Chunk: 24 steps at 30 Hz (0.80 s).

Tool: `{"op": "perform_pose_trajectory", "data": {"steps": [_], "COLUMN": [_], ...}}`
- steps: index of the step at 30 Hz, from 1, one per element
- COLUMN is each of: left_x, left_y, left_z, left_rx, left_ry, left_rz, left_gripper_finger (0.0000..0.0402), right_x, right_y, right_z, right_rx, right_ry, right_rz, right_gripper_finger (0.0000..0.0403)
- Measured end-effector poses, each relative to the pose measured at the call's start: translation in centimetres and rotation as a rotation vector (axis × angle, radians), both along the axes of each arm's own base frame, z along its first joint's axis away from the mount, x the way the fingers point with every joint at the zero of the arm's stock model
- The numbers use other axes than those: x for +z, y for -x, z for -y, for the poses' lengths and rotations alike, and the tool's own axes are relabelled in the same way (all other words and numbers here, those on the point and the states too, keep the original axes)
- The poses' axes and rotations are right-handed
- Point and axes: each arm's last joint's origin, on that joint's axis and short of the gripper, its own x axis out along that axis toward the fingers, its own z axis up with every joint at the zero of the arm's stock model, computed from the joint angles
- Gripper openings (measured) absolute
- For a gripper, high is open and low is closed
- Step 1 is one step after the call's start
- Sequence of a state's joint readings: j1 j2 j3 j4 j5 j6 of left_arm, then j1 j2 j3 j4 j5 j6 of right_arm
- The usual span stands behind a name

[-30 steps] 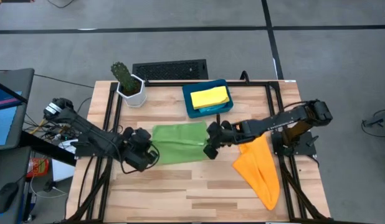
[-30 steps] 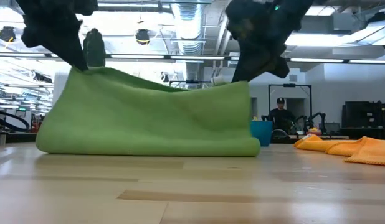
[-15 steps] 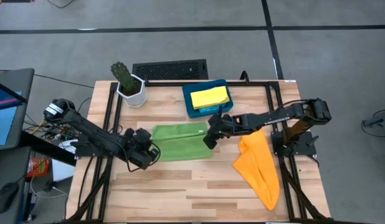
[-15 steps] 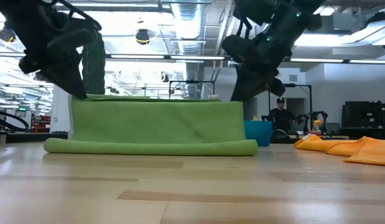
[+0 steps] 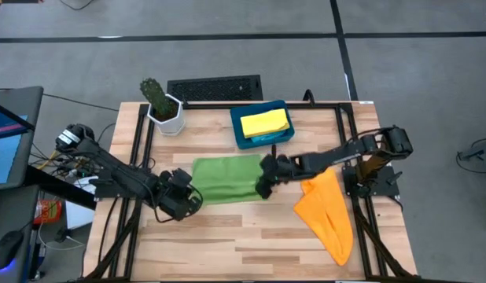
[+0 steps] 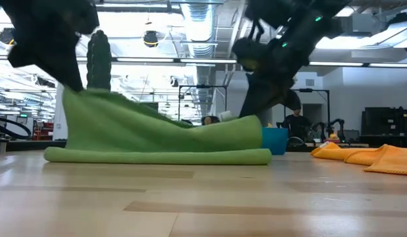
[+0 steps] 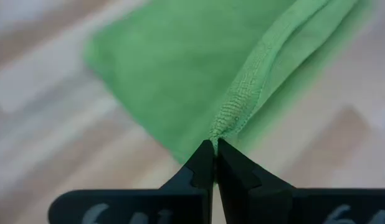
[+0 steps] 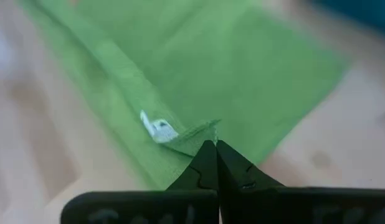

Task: Fold microfiber towels
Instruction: Fold the green microfiber cloth

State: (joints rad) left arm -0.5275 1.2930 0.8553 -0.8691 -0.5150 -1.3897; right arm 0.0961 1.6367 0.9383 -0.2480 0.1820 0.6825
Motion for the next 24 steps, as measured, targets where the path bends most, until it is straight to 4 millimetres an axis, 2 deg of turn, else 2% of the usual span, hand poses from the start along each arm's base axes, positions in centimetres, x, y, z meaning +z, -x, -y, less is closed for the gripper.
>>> {"op": "perform_pose_trajectory", "data": {"steps": [5, 10, 15, 19, 24], "left_x": [2.2, 3.6, 4.3, 3.8, 2.6], "left_y": [0.2, 0.9, 1.6, 1.8, 1.3], "left_z": [2.6, 4.5, 5.4, 4.4, 3.3], "left_rx": [-0.032, 0.003, 0.029, 0.068, 0.086], "left_ry": [0.121, 0.247, 0.230, 0.120, -0.011], "left_rz": [0.076, 0.126, 0.189, 0.135, 0.032], "left_gripper_finger": [0.0000, 0.0000, 0.0000, 0.0000, 0.0000], "right_x": [0.3, 0.6, 2.4, 3.7, 2.0], "right_y": [0.6, 1.2, 0.9, 0.5, -0.4], "right_z": [-3.4, -6.2, -8.1, -7.6, -4.8], "right_rx": [0.040, 0.053, 0.063, 0.059, 0.029], "right_ry": [-0.048, -0.111, -0.084, 0.013, 0.051], "right_rz": [0.009, 0.020, 0.049, 0.041, -0.057], "right_gripper_finger": [0.0010, 0.0010, 0.0009, 0.0009, 0.0009]}}
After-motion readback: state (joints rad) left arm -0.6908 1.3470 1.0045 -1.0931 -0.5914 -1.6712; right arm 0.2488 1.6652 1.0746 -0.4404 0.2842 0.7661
